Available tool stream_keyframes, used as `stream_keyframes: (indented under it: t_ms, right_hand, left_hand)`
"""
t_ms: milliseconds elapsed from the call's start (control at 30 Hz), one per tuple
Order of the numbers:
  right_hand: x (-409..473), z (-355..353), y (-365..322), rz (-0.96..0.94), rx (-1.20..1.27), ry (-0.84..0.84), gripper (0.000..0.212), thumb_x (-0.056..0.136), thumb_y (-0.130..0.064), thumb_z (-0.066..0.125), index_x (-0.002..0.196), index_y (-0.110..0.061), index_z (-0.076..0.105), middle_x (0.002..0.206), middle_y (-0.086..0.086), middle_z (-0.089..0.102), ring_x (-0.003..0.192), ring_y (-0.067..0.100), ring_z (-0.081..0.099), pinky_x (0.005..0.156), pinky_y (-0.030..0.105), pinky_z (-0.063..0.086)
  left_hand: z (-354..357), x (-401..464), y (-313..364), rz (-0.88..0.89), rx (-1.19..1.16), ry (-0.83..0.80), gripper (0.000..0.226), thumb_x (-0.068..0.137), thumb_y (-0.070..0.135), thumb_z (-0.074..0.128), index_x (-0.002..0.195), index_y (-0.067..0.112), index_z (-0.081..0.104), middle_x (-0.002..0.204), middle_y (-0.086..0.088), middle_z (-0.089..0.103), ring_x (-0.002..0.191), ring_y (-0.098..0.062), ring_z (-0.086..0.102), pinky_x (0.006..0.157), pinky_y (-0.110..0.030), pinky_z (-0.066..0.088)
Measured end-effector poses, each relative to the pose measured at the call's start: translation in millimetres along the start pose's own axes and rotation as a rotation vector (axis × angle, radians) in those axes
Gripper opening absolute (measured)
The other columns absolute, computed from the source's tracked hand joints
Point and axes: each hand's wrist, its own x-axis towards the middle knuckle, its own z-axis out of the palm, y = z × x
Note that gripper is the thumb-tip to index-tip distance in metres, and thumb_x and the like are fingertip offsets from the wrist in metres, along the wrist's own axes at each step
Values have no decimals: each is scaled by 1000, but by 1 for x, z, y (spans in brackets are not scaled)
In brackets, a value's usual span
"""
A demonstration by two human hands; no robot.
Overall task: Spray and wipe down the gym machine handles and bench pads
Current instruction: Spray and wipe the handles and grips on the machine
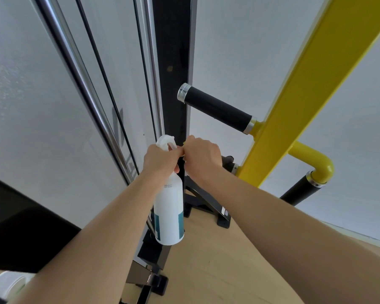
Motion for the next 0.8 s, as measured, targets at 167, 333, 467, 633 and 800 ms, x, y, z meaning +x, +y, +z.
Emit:
stream_keyframes:
  t_ms: [167, 333, 467, 633, 800]
  right_hand:
    - [27, -24, 16, 43, 240, -406, 28, 81, -18, 74, 71, -20, 48, 75, 2, 53, 62, 12, 52, 53, 21, 36]
    - [28, -24, 21, 81, 326, -506, 28, 78, -24, 77, 75, -21, 49, 85, 5, 57, 67, 13, 54, 55, 22, 39]
    - [7, -9, 12, 93, 168, -126, 14, 94, -24, 64, 87, -15, 55, 75, -1, 53, 62, 12, 52, 61, 23, 41]
    - [-18, 12, 9, -5, -97, 103, 38, 93, -21, 69, 124, -16, 48, 96, 4, 47, 81, 18, 49, 73, 25, 43]
    - [-17, 5, 14, 54, 6, 33, 33, 95, -21, 67, 123, -16, 50, 96, 3, 56, 79, 17, 55, 78, 28, 52]
  left_hand:
    - [-1, 0, 1, -32, 24, -1, 36, 90, 39, 70, 100, 20, 41, 65, -2, 58, 52, -11, 52, 47, -24, 35]
    - [-3, -2, -3, 3, 20, -28, 27, 91, 37, 69, 85, 20, 48, 64, -4, 59, 52, -11, 52, 48, -24, 37]
    - [0, -4, -4, 49, 10, -52, 26, 89, 44, 69, 97, 20, 62, 59, -2, 61, 50, -12, 55, 52, -26, 42]
    - [4, -5, -7, 75, -42, -102, 26, 90, 43, 68, 95, 17, 70, 65, -6, 66, 55, -18, 59, 61, -29, 49]
    - [7, -3, -8, 66, 0, -55, 29, 90, 48, 68, 96, 21, 59, 66, -3, 63, 56, -14, 58, 53, -24, 42]
